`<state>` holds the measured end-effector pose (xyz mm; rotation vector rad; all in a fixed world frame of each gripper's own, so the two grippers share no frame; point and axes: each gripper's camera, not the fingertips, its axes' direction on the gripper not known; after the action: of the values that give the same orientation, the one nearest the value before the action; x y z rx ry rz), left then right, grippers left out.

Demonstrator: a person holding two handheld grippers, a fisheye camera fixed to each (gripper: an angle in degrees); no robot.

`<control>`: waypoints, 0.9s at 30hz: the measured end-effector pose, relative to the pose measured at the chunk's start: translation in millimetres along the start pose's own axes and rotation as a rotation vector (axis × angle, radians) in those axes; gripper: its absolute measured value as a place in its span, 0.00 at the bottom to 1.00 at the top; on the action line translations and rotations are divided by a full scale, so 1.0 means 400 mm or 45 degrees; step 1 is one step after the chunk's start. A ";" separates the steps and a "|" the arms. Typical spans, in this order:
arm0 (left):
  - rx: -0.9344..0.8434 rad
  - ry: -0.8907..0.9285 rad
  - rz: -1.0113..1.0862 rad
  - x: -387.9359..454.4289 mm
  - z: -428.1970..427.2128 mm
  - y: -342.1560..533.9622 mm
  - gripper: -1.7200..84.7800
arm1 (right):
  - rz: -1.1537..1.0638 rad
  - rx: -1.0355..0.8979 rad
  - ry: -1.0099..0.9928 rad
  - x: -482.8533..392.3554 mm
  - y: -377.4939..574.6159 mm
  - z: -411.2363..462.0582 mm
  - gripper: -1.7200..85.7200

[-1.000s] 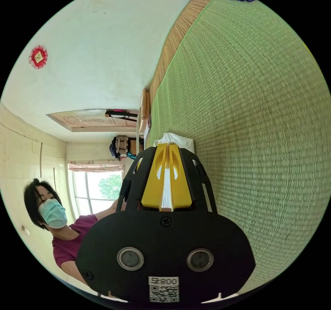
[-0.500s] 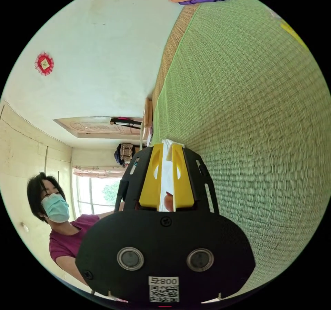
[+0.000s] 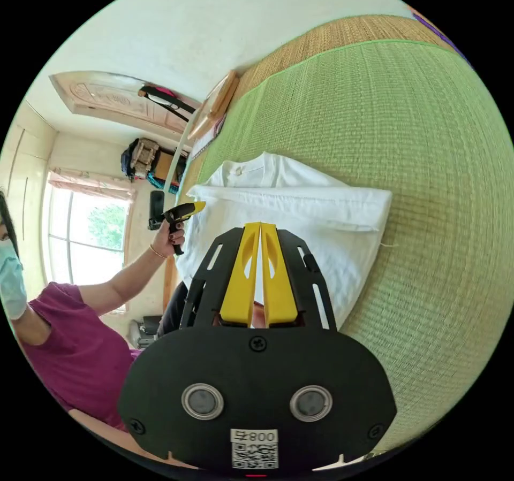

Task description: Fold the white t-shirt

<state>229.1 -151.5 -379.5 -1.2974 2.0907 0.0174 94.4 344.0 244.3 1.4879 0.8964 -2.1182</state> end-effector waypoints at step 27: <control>0.022 -0.449 0.315 0.166 0.147 -0.088 0.02 | -0.283 0.058 0.638 -0.302 -0.026 0.151 0.02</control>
<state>269.4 -201.8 -449.9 -0.9393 1.9243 0.3129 89.4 304.5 374.0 2.0784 1.2405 -1.9467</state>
